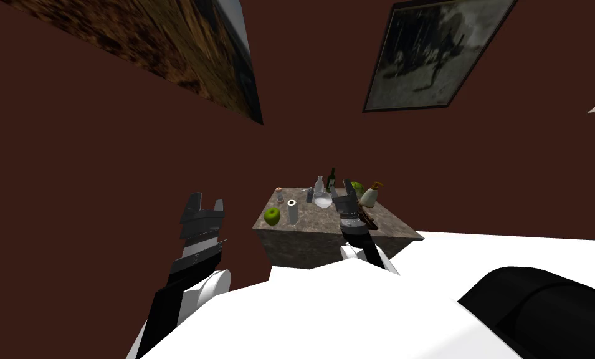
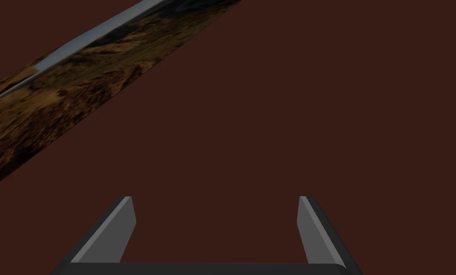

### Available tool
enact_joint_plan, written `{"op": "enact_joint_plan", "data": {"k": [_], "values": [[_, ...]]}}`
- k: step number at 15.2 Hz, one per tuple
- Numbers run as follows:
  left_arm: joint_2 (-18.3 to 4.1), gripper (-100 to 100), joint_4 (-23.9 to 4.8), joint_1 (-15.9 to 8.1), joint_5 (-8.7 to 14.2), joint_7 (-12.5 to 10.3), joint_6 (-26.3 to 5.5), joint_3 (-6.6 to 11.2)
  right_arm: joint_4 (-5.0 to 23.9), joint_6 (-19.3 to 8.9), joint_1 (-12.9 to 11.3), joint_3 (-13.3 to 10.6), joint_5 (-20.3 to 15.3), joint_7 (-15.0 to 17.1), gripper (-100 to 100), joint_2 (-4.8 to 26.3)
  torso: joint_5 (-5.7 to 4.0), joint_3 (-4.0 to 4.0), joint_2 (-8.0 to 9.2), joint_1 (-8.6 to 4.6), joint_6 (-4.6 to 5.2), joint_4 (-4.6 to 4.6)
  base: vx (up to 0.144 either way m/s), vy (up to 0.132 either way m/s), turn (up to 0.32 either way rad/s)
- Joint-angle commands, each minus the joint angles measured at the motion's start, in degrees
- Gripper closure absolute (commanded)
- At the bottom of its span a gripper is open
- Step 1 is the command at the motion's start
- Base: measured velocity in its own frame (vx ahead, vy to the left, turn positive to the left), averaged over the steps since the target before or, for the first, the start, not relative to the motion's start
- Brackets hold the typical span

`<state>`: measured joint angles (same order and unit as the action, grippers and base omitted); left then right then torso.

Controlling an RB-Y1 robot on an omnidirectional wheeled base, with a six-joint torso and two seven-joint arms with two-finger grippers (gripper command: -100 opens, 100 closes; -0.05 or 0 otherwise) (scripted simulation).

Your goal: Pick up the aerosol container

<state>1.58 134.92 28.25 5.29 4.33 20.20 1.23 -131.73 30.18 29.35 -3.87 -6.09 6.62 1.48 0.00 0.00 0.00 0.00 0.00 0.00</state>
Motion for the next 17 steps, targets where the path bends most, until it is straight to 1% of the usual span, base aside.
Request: {"op": "enact_joint_plan", "data": {"k": [1,2,3,5,6,7,8,9,10,11,12,13,14,15,16,17], "values": [[0.0,0,0.0,0.0,0.0,0.0,0.0,0.0,1.0,0.0,-0.6,0.4,-0.8,-1.8,-100,2.2,0.0,0.0,0.0,0.0,0.0,0.0,-0.003,-0.004,0.046],[0.0,0,0.0,0.0,0.0,0.0,0.0,0.0,1.6,0.1,-1.1,0.7,-1.4,-3.0,-100,3.2,0.0,0.0,0.0,-0.02,-0.01,0.0,-0.008,-0.015,0.08],[0.0,0,0.0,0.0,0.0,0.0,0.0,0.0,1.6,0.1,-1.1,0.7,-1.4,-3.0,-100,3.2,-0.01,0.01,0.01,-0.07,-0.02,0.0,-0.01,-0.021,0.052],[0.0,0,0.0,0.0,0.0,0.0,0.0,0.0,3.4,0.1,-2.2,1.5,-2.8,-5.9,-100,4.9,-0.02,0.01,0.03,-0.1,-0.01,0.0,-0.012,-0.023,0.058],[0.0,0,0.0,0.0,0.0,0.0,0.0,0.0,3.4,0.1,-2.2,1.5,-2.8,-6.2,-100,4.9,-0.03,0.02,0.03,-0.12,-0.02,0.01,-0.01,-0.023,0.059],[0.0,0,0.0,0.0,0.0,0.0,0.0,0.0,4.4,0.1,-2.9,2.0,-3.7,-8.1,-100,5.7,-0.03,0.02,0.03,-0.12,-0.01,0.01,-0.01,-0.022,0.056],[0.0,0,0.0,0.0,0.0,0.0,0.0,0.0,4.4,0.1,-2.9,2.0,-3.7,-8.2,-100,5.7,-0.03,0.02,0.03,-0.12,-0.01,0.01,-0.01,-0.021,0.043],[0.0,0,0.0,0.0,0.0,0.0,0.0,0.0,5.6,0.2,-3.7,2.6,-4.7,-10.0,-100,6.4,-0.03,0.02,0.03,-0.12,-0.01,0.01,-0.012,-0.022,0.073],[0.0,0,0.0,0.0,0.0,0.0,0.0,0.0,5.6,0.2,-3.7,2.6,-4.7,-10.4,-100,6.4,-0.03,0.02,0.03,-0.11,-0.02,0.01,-0.01,-0.022,0.066],[0.0,0,0.0,0.0,0.0,0.0,0.0,0.0,6.9,0.2,-4.6,3.2,-5.8,-12.2,-100,7.1,-0.03,0.02,0.03,-0.11,-0.01,0.01,-0.011,-0.021,0.087],[0.0,0,0.0,0.0,0.0,0.0,0.0,0.0,6.9,0.2,-4.6,3.2,-5.8,-12.8,-100,7.1,-0.03,0.02,0.03,-0.11,-0.02,0.01,-0.011,-0.021,0.062],[0.0,0,0.0,0.0,0.0,0.0,0.0,0.0,8.4,0.3,-5.5,3.8,-6.9,-14.4,-100,7.7,-0.03,0.02,0.03,-0.11,-0.01,0.01,-0.008,-0.022,0.07],[0.0,0,0.0,0.0,0.0,0.0,0.0,0.0,8.4,0.3,-5.5,3.8,-6.9,-15.4,-100,7.7,-0.03,0.01,0.02,-0.12,-0.01,0.0,-0.009,-0.025,0.056],[0.0,0,0.0,0.0,0.0,0.0,0.0,0.0,8.4,0.3,-5.5,3.8,-6.9,-15.4,-100,7.7,-0.03,0.01,0.02,-0.12,-0.01,0.0,-0.008,-0.021,0.016],[0.0,0,0.0,0.0,0.0,0.0,0.0,0.0,9.9,0.3,-6.5,4.5,-8.2,-17.5,-100,8.2,-0.03,0.01,0.02,-0.11,0.0,0.0,-0.013,-0.02,0.073],[0.0,0,0.0,0.0,0.0,0.0,0.0,0.0,9.9,0.3,-6.5,4.5,-8.2,-18.2,-100,8.2,-0.03,0.01,0.03,-0.11,-0.02,0.0,-0.013,-0.02,0.072]]}}
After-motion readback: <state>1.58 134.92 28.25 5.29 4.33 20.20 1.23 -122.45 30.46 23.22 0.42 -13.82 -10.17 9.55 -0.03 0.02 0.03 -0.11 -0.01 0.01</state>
